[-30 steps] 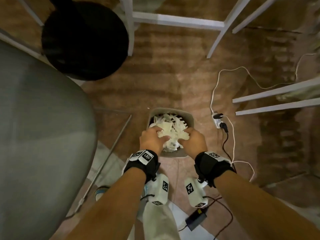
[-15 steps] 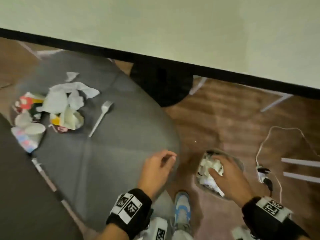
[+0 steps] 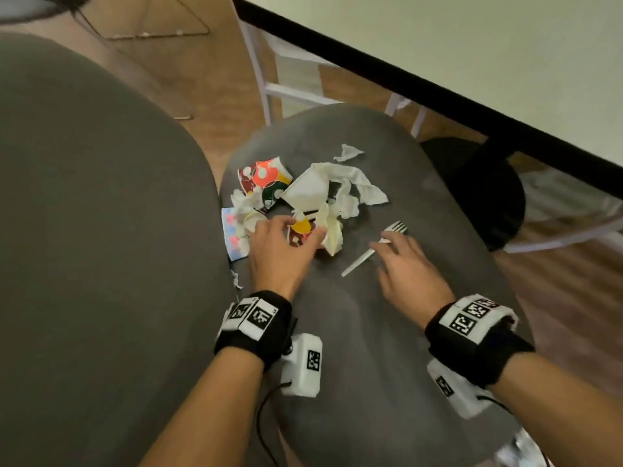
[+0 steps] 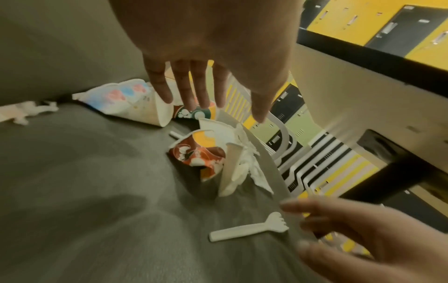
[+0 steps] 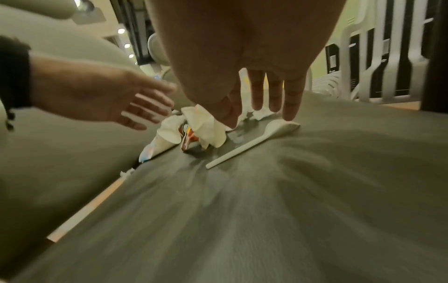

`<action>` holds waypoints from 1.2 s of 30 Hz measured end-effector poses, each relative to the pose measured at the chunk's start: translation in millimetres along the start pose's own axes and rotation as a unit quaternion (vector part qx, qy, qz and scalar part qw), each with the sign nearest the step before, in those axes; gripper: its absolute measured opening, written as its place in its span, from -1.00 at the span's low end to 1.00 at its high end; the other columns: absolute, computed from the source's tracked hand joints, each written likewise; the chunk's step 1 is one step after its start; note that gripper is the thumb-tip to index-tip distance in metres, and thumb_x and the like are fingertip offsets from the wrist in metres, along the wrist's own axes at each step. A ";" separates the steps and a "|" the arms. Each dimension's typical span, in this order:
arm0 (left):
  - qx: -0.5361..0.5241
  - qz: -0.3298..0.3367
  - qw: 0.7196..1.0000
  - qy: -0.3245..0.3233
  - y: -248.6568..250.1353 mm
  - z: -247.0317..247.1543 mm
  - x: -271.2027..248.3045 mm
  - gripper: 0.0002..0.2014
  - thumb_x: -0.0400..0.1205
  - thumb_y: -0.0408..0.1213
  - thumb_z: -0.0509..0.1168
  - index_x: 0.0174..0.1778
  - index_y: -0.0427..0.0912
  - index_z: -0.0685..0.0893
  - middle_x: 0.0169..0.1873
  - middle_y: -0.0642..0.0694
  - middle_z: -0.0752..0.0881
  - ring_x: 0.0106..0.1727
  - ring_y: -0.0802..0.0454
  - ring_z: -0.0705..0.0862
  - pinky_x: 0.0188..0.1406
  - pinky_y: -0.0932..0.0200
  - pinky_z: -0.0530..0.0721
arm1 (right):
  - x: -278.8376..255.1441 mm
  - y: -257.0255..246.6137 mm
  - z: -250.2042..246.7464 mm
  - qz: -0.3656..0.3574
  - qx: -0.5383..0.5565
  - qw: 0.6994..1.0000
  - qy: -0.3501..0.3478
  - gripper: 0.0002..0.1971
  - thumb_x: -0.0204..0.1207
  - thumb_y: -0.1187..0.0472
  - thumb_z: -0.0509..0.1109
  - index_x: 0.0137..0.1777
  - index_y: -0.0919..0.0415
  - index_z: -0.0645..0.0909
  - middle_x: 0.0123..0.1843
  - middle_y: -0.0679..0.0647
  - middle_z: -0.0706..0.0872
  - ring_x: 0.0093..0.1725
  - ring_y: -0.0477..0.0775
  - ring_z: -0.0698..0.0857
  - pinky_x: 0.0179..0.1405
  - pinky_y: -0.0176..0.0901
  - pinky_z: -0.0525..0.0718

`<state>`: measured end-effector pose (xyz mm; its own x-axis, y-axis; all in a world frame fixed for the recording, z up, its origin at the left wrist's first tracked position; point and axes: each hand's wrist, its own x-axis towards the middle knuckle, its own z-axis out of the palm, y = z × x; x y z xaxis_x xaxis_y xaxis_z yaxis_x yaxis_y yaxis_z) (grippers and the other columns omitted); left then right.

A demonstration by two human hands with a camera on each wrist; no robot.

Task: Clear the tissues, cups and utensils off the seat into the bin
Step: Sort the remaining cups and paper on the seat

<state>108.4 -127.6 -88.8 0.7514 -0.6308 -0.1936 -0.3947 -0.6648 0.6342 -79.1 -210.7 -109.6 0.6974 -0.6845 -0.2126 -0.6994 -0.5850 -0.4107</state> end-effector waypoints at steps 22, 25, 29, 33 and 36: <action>-0.045 -0.040 0.993 -0.106 -23.9 38.9 -21.5 -0.67 0.59 -0.04 0.38 -0.05 -0.29 0.78 0.41 -0.07 0.47 0.39 -0.02 0.50 0.43 0.12 0.43 | -35.1 22.3 24.7 0.031 -0.172 0.984 -0.022 -0.84 0.26 0.19 0.56 -0.33 0.07 0.59 -0.38 0.01 0.64 -0.30 0.16 0.65 -0.23 -0.02 0.18; -0.026 0.007 0.996 -0.086 -19.6 43.6 -49.7 -0.68 0.57 -0.04 0.40 -0.02 -0.25 0.80 0.40 -0.03 0.49 0.41 -0.02 0.47 0.42 0.11 0.41 | -58.0 26.7 19.5 0.055 -0.115 0.991 -0.026 -0.96 0.45 0.15 0.37 -0.19 0.09 0.61 -0.24 0.04 0.69 -0.15 0.18 0.65 -0.10 0.00 0.29; -0.019 0.091 0.992 -0.084 4.9 48.6 -95.4 -0.68 0.59 0.01 0.36 0.02 -0.18 0.79 0.26 0.00 0.55 0.34 0.07 0.45 0.30 0.24 0.34 | -90.9 42.6 5.3 0.105 -0.053 0.993 -0.015 -0.93 0.50 0.13 0.32 -0.14 0.09 0.60 -0.18 0.04 0.70 -0.10 0.16 0.65 -0.02 0.02 0.39; -0.045 0.064 0.982 -0.173 32.0 64.3 -137.5 -0.72 0.60 0.04 0.31 -0.01 -0.09 0.75 -0.08 0.02 0.72 0.02 0.00 0.66 0.06 -0.02 0.64 | -131.2 77.3 -13.5 0.200 0.043 0.978 0.043 -0.94 0.52 0.14 0.33 -0.12 0.09 0.58 -0.18 0.05 0.68 -0.14 0.13 0.61 -0.13 -0.05 0.51; -0.044 0.054 0.968 -0.242 56.3 92.7 -175.0 -0.80 0.58 -0.05 0.33 -0.23 -0.08 0.71 -0.31 0.02 0.77 -0.19 -0.04 0.72 -0.15 0.06 0.66 | -177.1 120.6 -22.6 0.298 0.112 0.944 0.082 -0.95 0.49 0.13 0.35 -0.14 0.07 0.59 -0.22 0.03 0.67 -0.18 0.12 0.61 -0.19 -0.08 0.58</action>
<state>-94.3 -91.7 -88.5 0.3641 -0.8220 -0.4378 -0.3944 -0.5619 0.7271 -290.5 -169.9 -101.4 0.1429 -0.9322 -0.3326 -0.8968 0.0202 -0.4419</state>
